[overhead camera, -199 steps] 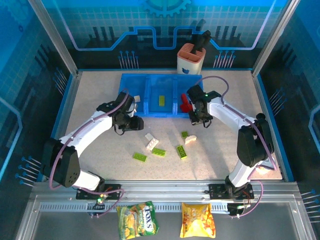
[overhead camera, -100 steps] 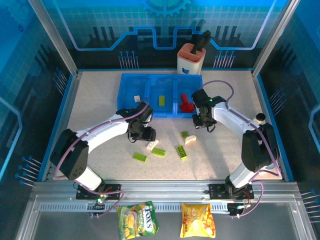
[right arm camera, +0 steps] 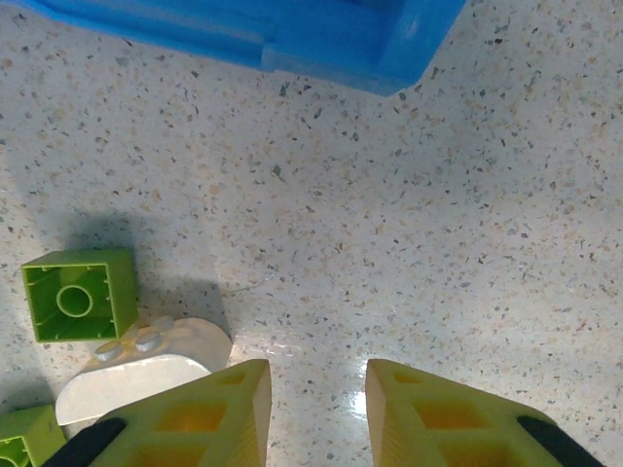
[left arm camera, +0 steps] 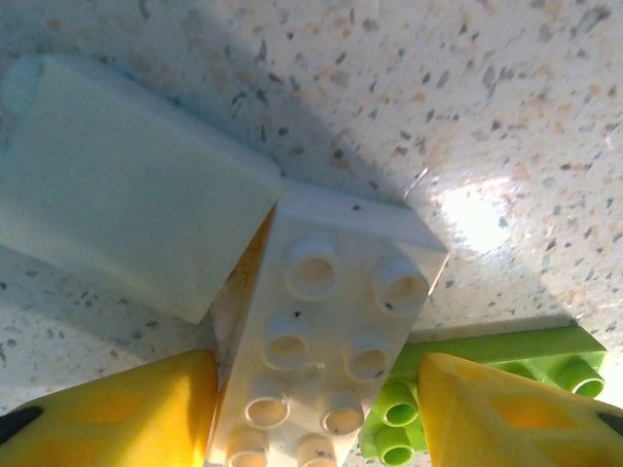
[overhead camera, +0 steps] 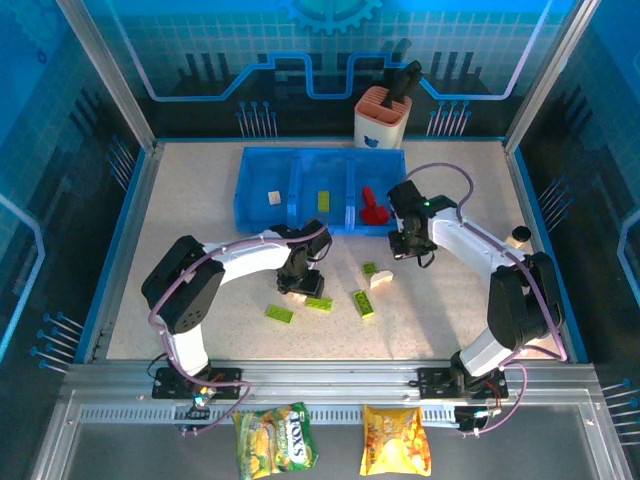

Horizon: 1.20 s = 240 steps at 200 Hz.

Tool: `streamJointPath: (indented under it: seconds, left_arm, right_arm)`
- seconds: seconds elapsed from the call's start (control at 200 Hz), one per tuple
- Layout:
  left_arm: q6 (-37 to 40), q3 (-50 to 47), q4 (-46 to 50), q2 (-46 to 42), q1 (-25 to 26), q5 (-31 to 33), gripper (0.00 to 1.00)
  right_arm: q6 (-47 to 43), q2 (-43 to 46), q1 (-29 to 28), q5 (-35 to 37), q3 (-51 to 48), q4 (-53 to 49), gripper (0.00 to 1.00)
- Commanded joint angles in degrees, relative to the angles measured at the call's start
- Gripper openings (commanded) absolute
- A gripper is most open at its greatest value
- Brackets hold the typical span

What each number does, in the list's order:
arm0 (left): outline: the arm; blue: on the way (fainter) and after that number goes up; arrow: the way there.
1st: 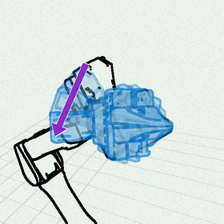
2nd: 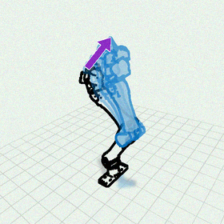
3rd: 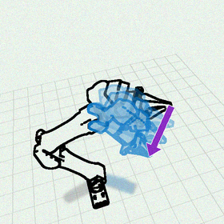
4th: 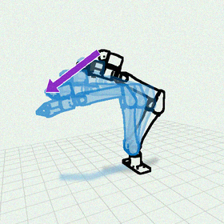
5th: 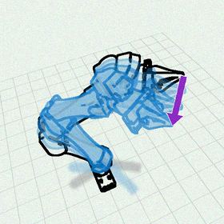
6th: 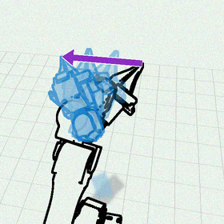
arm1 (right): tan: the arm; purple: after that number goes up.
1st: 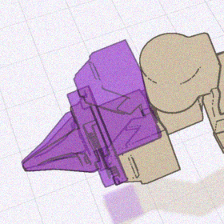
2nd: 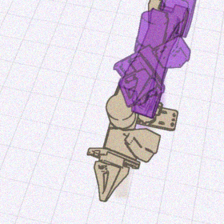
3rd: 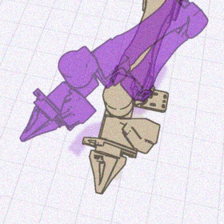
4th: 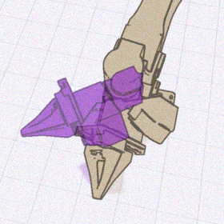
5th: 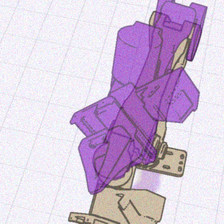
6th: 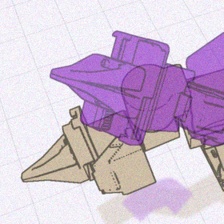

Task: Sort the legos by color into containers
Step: Pick up the lego from the center of the table.

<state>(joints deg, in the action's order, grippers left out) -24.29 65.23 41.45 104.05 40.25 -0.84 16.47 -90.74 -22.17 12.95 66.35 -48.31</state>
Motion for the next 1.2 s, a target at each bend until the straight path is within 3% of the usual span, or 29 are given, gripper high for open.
streamJointPath:
  seconds: [0.0,0.31,0.73,1.196]
  left_arm:
    - [-0.5,1.1,0.75,1.31,0.41,1.75,0.54]
    - [-0.32,2.62,1.52,2.42,0.4,3.07,0.49]
    - [-1.02,5.38,2.98,2.51,0.42,5.11,0.55]
    - [-0.59,7.49,3.76,5.27,0.33,6.72,0.41]
  right_arm:
    - [-0.16,2.12,0.74,-0.54,-0.86,-0.3,0.32]
    - [-0.2,2.94,1.04,-0.54,-1.4,-0.56,0.32]
    - [-0.47,2.17,1.12,-0.46,0.1,-1.28,0.32]
    - [-0.87,1.33,1.26,-0.29,0.27,-1.52,0.32]
